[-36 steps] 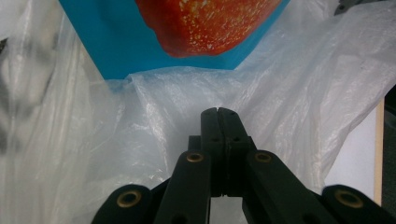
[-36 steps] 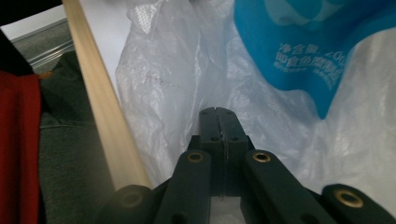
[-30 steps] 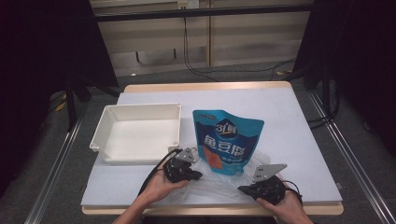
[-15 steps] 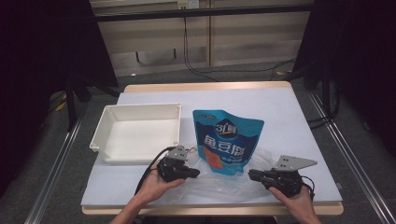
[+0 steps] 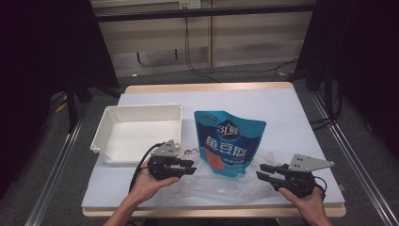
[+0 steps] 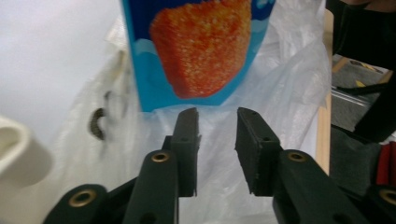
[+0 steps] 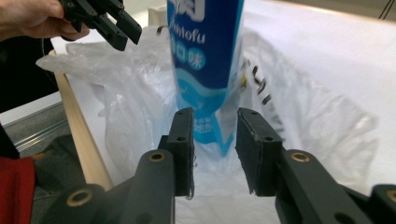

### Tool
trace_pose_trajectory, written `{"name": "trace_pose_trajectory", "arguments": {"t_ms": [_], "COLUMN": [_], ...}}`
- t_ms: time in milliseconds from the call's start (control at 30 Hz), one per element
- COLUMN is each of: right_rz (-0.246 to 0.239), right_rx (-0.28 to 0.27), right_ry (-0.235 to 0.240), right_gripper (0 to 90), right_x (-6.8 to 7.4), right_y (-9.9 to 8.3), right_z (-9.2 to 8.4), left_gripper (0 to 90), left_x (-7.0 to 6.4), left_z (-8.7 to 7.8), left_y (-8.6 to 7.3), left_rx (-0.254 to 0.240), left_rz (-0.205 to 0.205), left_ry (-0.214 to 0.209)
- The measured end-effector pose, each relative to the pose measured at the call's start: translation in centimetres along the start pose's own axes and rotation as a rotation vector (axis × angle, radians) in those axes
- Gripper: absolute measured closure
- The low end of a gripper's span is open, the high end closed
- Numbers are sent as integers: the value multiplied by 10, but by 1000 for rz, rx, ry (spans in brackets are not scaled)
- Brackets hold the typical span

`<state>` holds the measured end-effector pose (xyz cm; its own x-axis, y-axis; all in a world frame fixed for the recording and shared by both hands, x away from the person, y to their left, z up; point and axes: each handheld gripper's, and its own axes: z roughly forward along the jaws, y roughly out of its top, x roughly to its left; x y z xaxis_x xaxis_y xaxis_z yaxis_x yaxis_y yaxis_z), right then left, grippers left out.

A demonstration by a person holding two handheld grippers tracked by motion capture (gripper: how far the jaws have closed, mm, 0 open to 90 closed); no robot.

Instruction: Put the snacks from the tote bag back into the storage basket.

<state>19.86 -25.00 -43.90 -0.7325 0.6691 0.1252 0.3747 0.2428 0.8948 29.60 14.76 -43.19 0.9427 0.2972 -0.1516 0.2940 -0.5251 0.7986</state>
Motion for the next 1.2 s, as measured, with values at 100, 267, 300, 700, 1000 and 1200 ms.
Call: {"name": "trace_pose_trajectory", "arguments": {"t_ms": [100, 267, 300, 700, 1000, 1200], "right_rz": [8, 20, 31, 14, 27, 20], "right_rx": [-35, -65, -77, -108, -121, -115], "right_ry": [-14, -36, -42, -61, -70, -56], "right_gripper": [588, 488, 414, 222, 171, 165], "right_x": [-2, -2, -1, 20, 31, 33], "right_y": [3, 3, 2, -2, -7, -8], "right_z": [-10, -20, -22, -23, -24, -22], "left_gripper": [594, 510, 463, 277, 234, 233], "left_x": [4, 5, 5, 9, 14, 14], "left_z": [-5, -8, -9, -36, -53, -52], "left_y": [-1, 0, 0, 13, 34, 56], "left_rx": [-15, -27, -30, -72, -102, -61], "left_rz": [-17, -33, -33, -23, 0, 41], "left_ry": [14, 23, 26, 136, 133, 114]}}
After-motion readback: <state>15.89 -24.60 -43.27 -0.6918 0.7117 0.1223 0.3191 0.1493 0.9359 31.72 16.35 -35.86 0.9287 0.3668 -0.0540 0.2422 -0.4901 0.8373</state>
